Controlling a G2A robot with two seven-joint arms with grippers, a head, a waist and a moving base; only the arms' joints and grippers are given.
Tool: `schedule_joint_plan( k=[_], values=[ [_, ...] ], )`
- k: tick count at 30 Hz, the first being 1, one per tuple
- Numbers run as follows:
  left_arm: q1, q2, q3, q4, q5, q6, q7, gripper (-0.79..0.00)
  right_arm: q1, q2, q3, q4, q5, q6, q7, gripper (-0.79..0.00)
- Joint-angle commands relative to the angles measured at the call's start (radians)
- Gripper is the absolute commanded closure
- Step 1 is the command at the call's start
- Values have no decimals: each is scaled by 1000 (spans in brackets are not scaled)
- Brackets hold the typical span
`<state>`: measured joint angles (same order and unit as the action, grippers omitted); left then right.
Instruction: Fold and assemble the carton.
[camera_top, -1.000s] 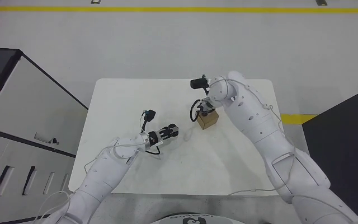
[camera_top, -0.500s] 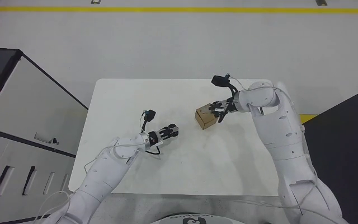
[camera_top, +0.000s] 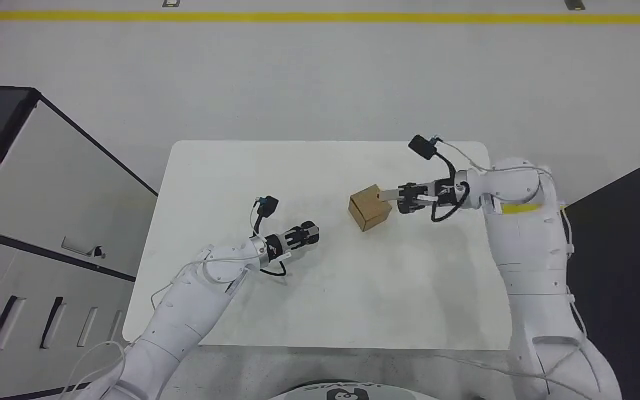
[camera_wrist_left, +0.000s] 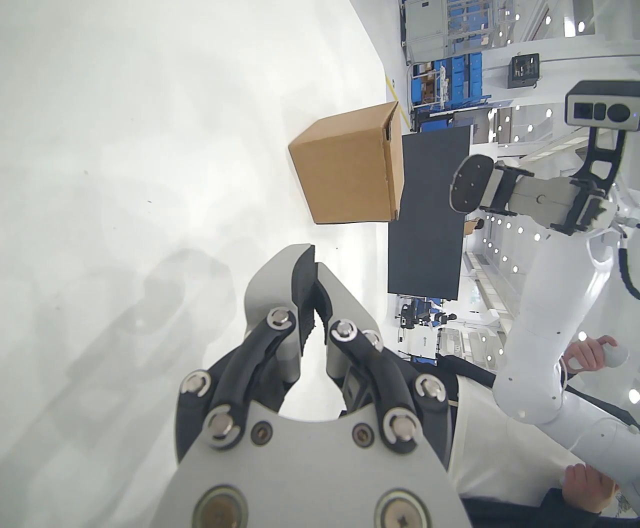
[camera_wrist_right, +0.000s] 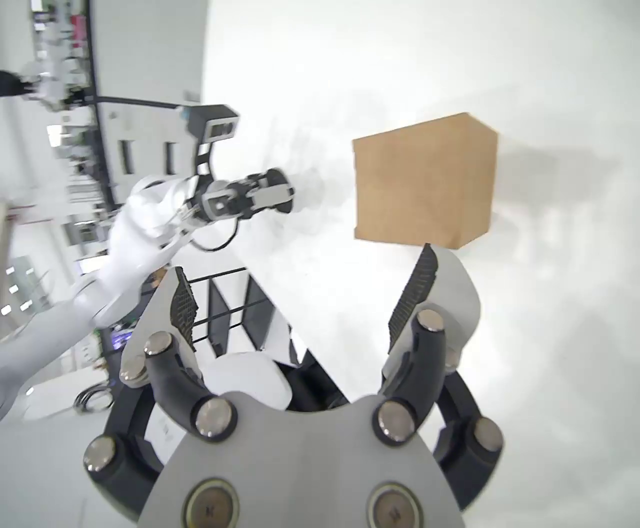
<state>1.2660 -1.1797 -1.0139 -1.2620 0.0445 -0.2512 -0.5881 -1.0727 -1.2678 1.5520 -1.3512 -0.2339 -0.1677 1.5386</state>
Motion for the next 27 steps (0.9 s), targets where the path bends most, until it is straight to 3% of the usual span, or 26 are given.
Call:
schedule_joint_plan(
  k=[1,7,10,11,12,15,16,25,27],
  values=[
    [0,0,0,0,0,0,0,0,-42,19,54,15,133,-54,-3,-785],
    [0,0,0,0,0,0,0,0,-123,86,82,30,415,-117,-3,-785],
    [0,0,0,0,0,0,0,0,-128,94,80,28,442,-117,-3,-785],
    [0,0,0,0,0,0,0,-89,-128,94,80,28,442,-117,-3,-785],
    [0,0,0,0,0,0,0,-234,-128,94,80,28,442,-117,-3,-785],
    [0,0,0,0,0,0,0,-234,-128,94,80,28,442,-117,-3,-785],
    [2,-1,2,-7,6,-2,14,-785,-128,94,80,28,442,-117,-3,-785],
    [38,-12,71,-99,309,-125,271,-785,-128,94,80,28,442,-117,-3,-785],
    [38,-12,71,-99,309,-125,271,-785,-128,94,80,28,442,-117,-3,-785]
  ],
)
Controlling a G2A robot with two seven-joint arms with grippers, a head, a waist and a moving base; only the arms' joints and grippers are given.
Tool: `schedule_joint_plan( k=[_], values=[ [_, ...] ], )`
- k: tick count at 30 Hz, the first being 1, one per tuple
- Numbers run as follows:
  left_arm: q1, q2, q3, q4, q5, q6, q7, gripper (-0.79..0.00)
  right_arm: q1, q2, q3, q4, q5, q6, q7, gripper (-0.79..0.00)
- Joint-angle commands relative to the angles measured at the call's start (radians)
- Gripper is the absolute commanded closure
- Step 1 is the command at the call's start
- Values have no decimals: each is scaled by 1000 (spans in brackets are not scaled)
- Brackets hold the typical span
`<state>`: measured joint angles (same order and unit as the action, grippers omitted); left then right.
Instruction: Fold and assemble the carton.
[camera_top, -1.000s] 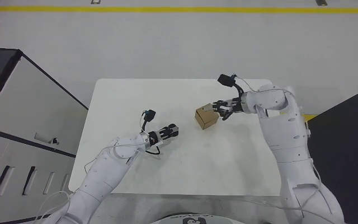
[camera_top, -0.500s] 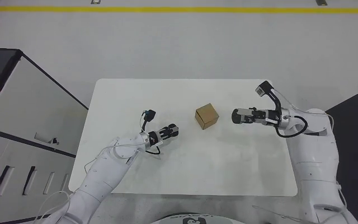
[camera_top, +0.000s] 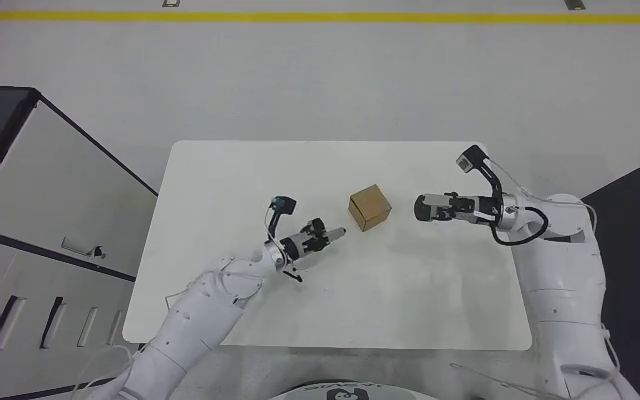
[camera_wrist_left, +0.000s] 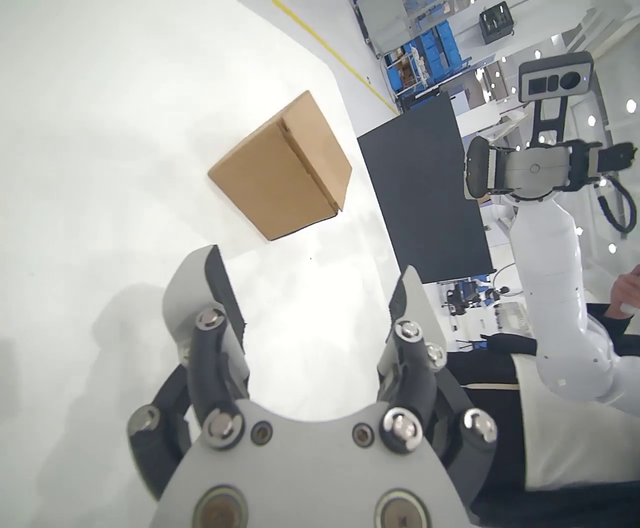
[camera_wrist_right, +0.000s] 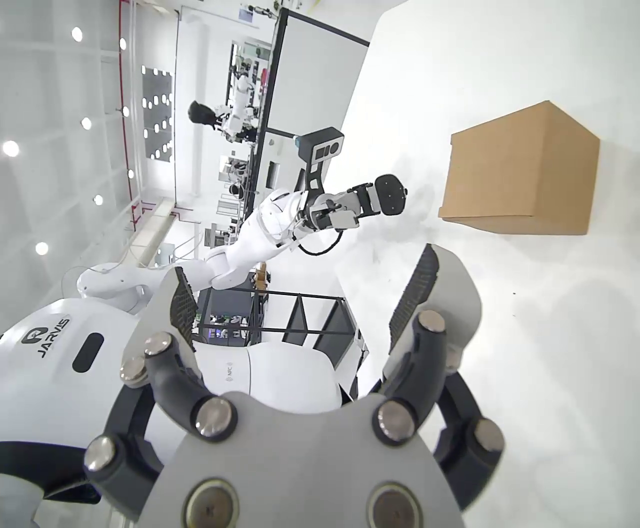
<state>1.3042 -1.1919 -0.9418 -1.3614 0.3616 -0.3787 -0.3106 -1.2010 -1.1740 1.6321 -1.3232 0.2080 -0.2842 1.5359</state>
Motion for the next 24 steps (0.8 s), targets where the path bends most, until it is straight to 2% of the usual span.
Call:
schedule_joint_plan(
  k=[1,5,7,13,16,24],
  values=[
    [0,0,-1,0,-8,2,-6,-785,0,0,0,0,0,0,0,-785],
    [0,0,-1,0,-8,2,-6,-785,0,0,0,0,0,0,0,-785],
    [-1,-1,-4,-7,24,2,39,-785,0,0,0,0,0,0,0,-785],
    [-16,-17,79,-46,491,63,363,-785,0,0,0,0,0,0,0,-785],
    [-44,-31,126,-22,685,158,463,-785,0,0,0,0,0,0,0,-785],
    [-44,-31,126,-22,685,158,463,-785,0,0,0,0,0,0,0,-785]
  ],
)
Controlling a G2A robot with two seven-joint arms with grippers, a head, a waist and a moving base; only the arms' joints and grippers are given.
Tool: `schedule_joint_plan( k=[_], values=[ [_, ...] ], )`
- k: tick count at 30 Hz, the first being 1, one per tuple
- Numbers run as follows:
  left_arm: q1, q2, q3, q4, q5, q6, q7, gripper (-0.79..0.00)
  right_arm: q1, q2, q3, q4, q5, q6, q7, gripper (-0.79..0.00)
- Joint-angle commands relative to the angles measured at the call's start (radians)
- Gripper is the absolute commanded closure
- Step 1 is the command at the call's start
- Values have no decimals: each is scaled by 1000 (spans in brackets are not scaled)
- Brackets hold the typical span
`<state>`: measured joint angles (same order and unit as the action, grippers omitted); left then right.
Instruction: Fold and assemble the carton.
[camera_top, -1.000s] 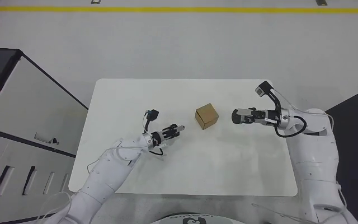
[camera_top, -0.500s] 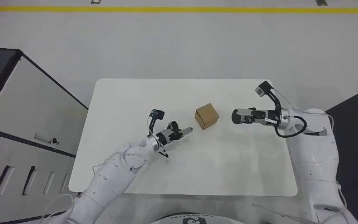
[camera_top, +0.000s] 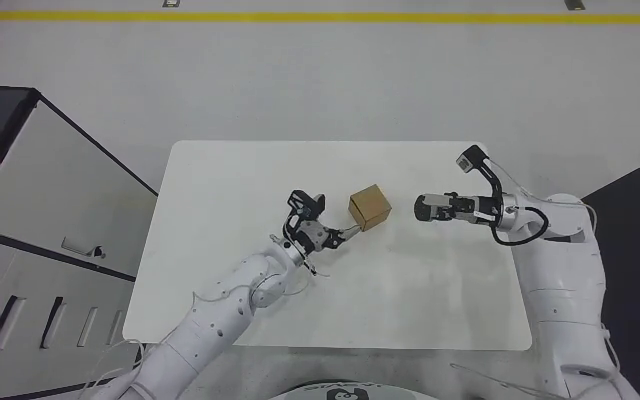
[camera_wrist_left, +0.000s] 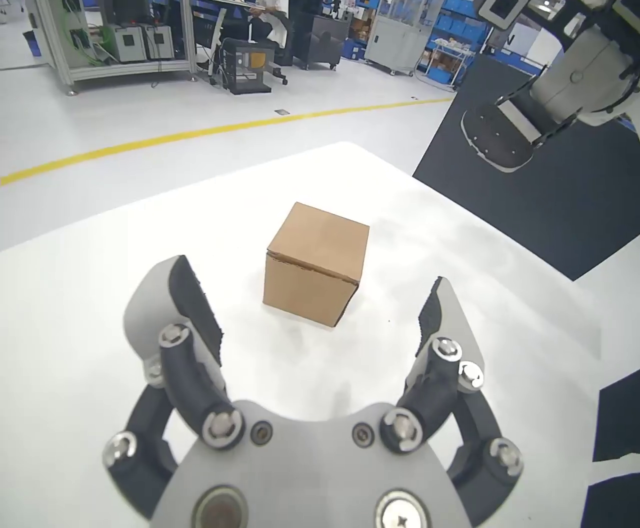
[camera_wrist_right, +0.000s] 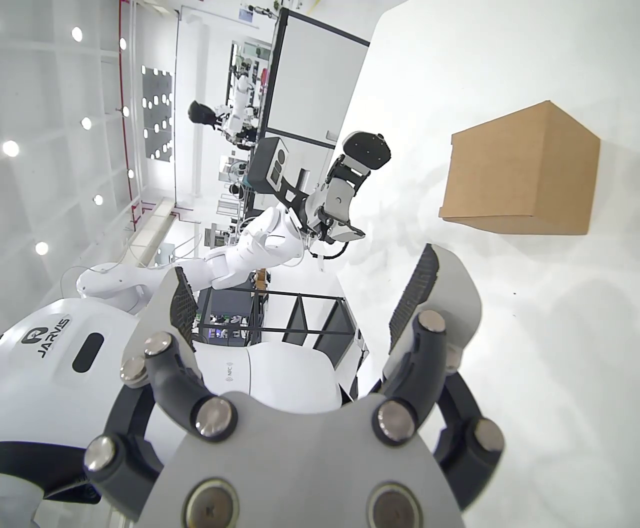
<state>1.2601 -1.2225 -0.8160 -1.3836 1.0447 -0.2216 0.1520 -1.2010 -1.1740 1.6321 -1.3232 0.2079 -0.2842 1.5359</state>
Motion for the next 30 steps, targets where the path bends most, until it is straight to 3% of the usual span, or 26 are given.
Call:
schedule_joint_plan(
  k=[1,8,14,25,30],
  values=[
    [1,0,-1,0,2,3,0,-785,0,0,0,0,0,0,0,-785],
    [-56,-19,60,25,186,43,-7,-785,0,0,0,0,0,0,0,-785],
    [-122,-60,123,116,182,41,14,-785,0,0,0,0,0,0,0,-785],
    [-123,-60,126,116,234,60,12,-785,0,0,0,0,0,0,0,-785],
    [-141,-73,140,180,277,70,36,-785,0,0,0,0,0,0,0,-785]
  ],
)
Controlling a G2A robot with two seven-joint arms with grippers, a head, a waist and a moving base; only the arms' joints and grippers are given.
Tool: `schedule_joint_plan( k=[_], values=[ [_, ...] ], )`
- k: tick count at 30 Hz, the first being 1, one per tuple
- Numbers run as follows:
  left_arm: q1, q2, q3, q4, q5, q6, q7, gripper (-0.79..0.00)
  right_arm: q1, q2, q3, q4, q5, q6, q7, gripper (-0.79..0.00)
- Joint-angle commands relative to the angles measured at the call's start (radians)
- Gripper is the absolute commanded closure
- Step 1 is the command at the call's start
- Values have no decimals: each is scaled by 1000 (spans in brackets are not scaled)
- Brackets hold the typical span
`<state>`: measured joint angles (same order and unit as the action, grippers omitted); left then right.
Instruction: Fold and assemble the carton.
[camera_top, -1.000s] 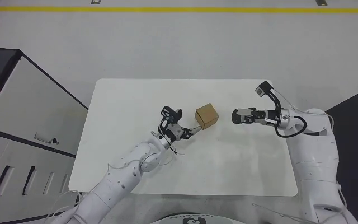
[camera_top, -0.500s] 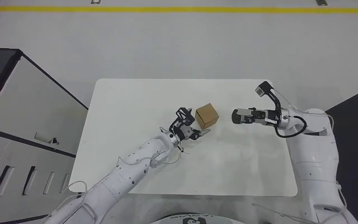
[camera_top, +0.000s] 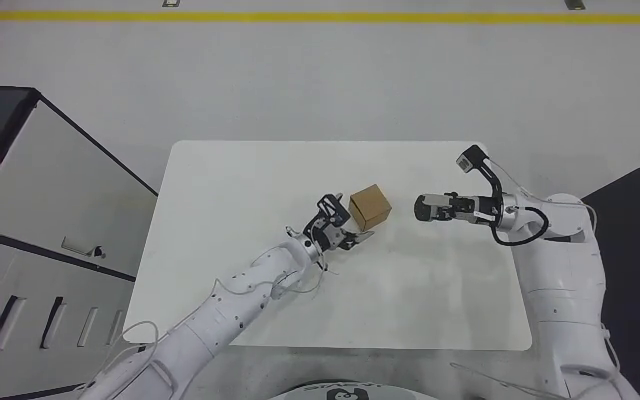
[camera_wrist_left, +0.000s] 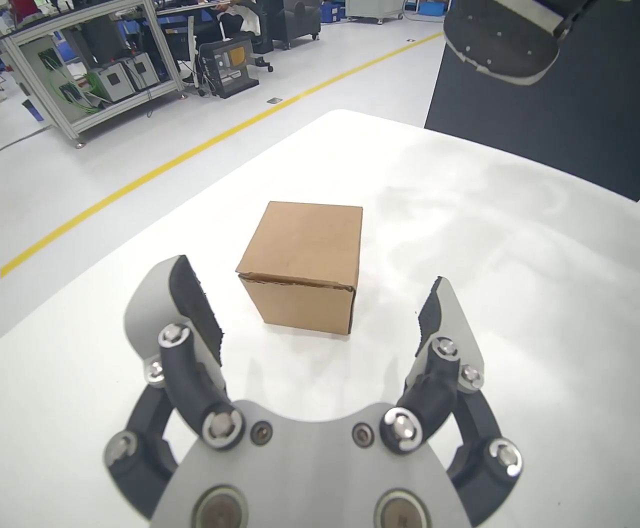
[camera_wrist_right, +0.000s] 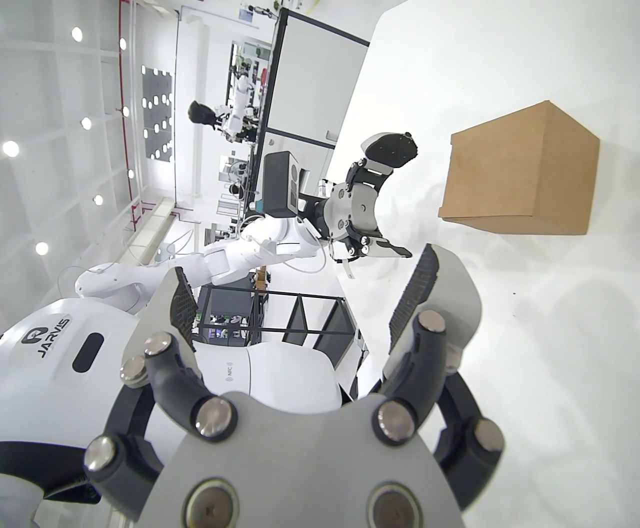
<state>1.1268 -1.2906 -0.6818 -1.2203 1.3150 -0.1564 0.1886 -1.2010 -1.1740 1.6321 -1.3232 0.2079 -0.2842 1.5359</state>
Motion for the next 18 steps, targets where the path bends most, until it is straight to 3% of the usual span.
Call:
schedule_joint_plan(
  k=[1,6,13,18],
  values=[
    [-13,-10,11,26,4,4,6,-785,0,0,0,0,0,0,0,-785],
    [-46,-36,27,87,-9,31,17,-785,0,0,0,0,0,0,0,-785],
    [-50,-39,23,106,-6,30,-1,-785,0,0,0,0,0,0,0,-785],
    [-77,-61,38,149,-28,-13,-2,-785,0,0,0,0,0,0,0,-785]
  ],
)
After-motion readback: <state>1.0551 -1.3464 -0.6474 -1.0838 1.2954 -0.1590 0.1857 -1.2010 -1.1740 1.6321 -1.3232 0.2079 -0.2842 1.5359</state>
